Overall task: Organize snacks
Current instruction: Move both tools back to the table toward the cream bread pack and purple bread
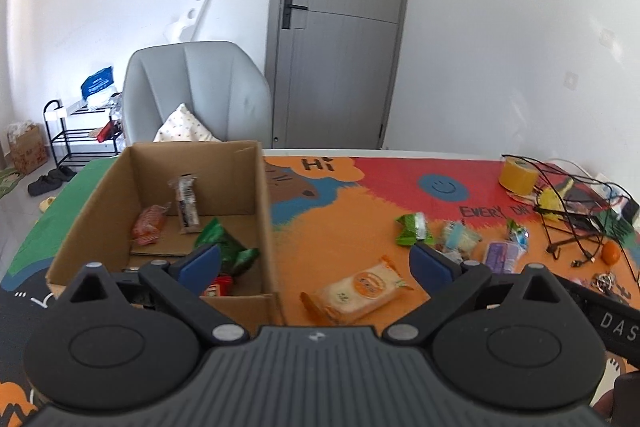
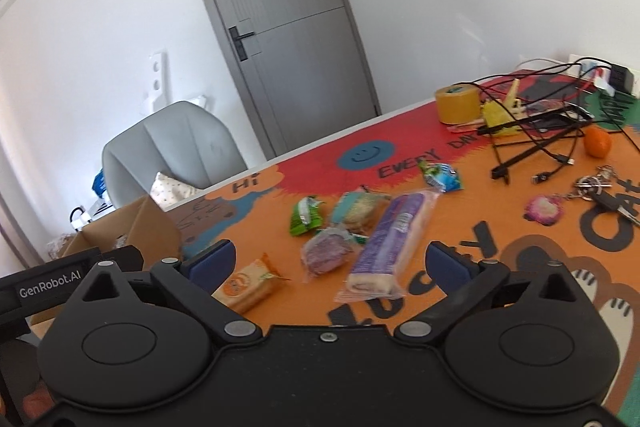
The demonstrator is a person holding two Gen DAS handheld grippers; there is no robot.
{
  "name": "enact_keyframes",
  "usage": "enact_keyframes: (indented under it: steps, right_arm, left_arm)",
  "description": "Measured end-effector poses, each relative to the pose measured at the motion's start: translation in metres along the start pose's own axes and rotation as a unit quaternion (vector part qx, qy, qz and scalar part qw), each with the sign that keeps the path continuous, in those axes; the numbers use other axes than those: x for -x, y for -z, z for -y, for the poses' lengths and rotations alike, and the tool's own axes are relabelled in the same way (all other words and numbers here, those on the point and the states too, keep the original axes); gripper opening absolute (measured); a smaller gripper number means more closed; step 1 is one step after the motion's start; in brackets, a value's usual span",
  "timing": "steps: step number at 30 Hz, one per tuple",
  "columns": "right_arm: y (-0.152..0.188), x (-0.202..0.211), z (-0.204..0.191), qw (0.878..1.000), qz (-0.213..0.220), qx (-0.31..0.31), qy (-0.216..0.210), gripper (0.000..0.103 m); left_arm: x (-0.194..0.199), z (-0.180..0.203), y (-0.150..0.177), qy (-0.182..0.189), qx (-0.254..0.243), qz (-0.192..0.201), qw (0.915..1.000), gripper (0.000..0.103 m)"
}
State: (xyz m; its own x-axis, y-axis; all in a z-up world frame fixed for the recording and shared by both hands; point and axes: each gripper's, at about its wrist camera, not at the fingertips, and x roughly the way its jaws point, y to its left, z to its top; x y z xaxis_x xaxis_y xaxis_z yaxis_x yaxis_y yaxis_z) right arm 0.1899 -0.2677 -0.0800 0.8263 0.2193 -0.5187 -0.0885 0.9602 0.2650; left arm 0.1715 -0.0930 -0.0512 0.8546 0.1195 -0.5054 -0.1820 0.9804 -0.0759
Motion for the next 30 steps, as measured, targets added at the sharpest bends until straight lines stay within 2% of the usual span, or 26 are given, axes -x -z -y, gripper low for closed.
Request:
enact_keyframes:
  steps: [4, 14, 26, 30]
  right_arm:
    - [-0.001, 0.002, 0.016, 1.000, 0.002, -0.004, 0.007, 0.103]
    - [-0.003, -0.002, 0.049, 0.999, 0.001, -0.021, 0.028, 0.103]
    - [-0.001, -0.022, 0.060, 0.999, -0.016, -0.031, 0.032, 0.098]
    - [-0.001, -0.030, 0.060, 0.999, -0.024, -0.030, 0.034, 0.097]
  left_arm:
    - [-0.005, 0.017, 0.005, -0.006, -0.018, -0.008, 0.9998, 0.100]
    - [-0.019, 0.050, 0.010, 0.013, -0.050, -0.012, 0.9986, 0.100]
    - [-0.055, 0.068, 0.021, 0.041, -0.049, -0.040, 0.9971, 0.099]
    - [-0.071, 0.068, 0.023, 0.036, -0.045, -0.048, 0.9972, 0.099]
